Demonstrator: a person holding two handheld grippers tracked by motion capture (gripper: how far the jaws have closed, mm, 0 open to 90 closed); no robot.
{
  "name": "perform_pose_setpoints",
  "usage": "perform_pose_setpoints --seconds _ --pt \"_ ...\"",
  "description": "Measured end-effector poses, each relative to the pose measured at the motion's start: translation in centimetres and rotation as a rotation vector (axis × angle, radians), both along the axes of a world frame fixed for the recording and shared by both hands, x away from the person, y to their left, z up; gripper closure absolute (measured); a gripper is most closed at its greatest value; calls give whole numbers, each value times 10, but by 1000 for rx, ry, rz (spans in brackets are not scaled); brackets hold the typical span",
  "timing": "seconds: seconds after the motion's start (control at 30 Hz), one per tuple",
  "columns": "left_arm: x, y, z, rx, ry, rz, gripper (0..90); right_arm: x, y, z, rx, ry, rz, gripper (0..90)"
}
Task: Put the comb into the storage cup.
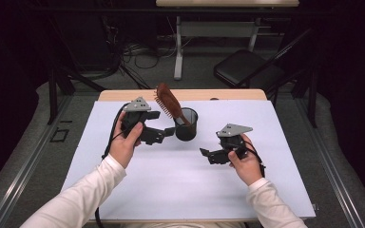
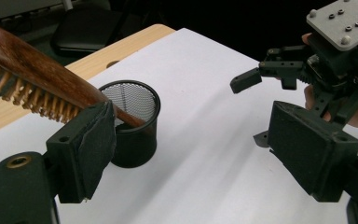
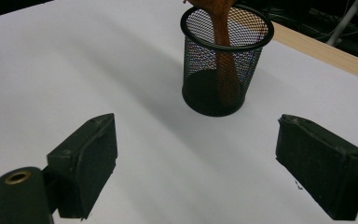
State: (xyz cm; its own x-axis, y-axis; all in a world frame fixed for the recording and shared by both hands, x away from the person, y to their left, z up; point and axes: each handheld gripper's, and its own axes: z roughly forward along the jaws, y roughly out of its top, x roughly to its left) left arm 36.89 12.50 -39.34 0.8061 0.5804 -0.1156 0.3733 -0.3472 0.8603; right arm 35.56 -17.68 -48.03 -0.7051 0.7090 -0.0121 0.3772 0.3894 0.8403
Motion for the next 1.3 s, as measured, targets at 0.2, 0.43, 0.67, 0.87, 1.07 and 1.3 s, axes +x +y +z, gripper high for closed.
perform_pose_setpoints --seconds 0.2,0.43,0.67,0.87,1.07,1.3 --pt "-6 4 -8 -7 9 0 158 -1 2 0 -9 -4 5 124" --pt "-16 14 -21 -34 6 -10 158 -5 5 2 -11 -5 13 124" --pt "-27 26 -35 -47 14 3 158 -6 10 4 -5 5 23 124" --pt "-37 36 -48 -45 22 4 158 -13 11 5 -24 -4 29 124" --pt "-44 48 -59 -49 18 28 158 -21 6 5 -36 -12 30 124" --pt "-50 68 -72 -68 24 82 158 -29 -4 -2 -55 -17 10 124"
